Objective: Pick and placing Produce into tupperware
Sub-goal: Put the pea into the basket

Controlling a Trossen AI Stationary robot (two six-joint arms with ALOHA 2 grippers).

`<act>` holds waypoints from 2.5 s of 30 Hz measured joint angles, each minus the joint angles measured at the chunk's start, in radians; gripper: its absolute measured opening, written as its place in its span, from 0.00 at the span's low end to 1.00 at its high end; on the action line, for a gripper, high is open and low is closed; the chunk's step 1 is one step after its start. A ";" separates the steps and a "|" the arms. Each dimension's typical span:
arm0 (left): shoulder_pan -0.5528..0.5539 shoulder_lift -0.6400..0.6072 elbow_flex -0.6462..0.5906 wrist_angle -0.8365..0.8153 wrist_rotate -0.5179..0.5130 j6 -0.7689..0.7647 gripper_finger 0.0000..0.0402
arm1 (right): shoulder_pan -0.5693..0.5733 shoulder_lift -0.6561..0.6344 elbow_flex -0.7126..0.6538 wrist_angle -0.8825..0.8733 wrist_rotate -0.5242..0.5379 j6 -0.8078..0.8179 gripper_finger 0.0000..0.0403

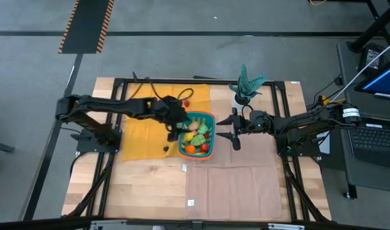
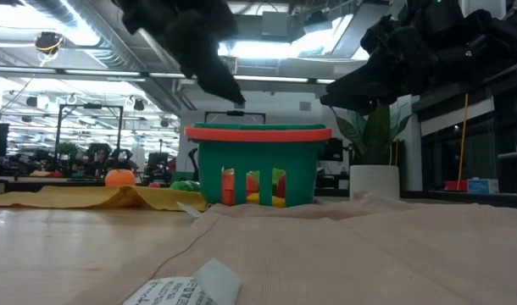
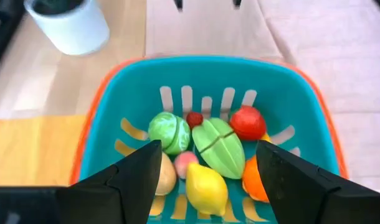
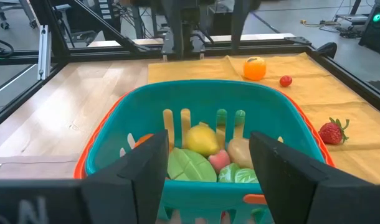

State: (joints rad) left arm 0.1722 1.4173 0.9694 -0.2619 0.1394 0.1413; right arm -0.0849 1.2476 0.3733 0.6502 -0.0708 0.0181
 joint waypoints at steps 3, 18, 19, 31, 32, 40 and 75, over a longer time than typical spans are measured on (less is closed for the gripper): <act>0.005 -0.073 -0.052 0.012 -0.001 -0.012 0.63 | 0.000 0.000 0.000 0.001 0.000 -0.001 0.56; -0.148 -0.282 -0.368 0.147 -0.460 -0.341 0.63 | 0.000 0.000 0.000 0.004 0.000 -0.004 0.56; -0.164 -0.281 -0.375 0.145 -0.479 -0.366 0.63 | 0.000 0.000 0.000 0.004 0.001 -0.004 0.56; -0.223 -0.278 -0.439 0.117 -0.598 -0.627 0.63 | 0.000 0.000 0.000 0.017 0.000 0.003 0.56; -0.223 -0.278 -0.445 0.117 -0.598 -0.643 0.63 | 0.000 0.000 0.000 0.017 0.001 0.003 0.56; -0.223 -0.243 -0.483 0.186 -0.597 -0.663 0.63 | 0.000 0.000 0.000 0.018 0.000 0.003 0.56; -0.183 0.129 -0.482 0.510 -0.563 -0.715 0.63 | 0.000 0.000 0.000 0.018 0.000 0.000 0.56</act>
State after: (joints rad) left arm -0.0105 1.5462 0.4877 0.2478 -0.4240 -0.5738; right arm -0.0845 1.2480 0.3737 0.6679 -0.0704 0.0183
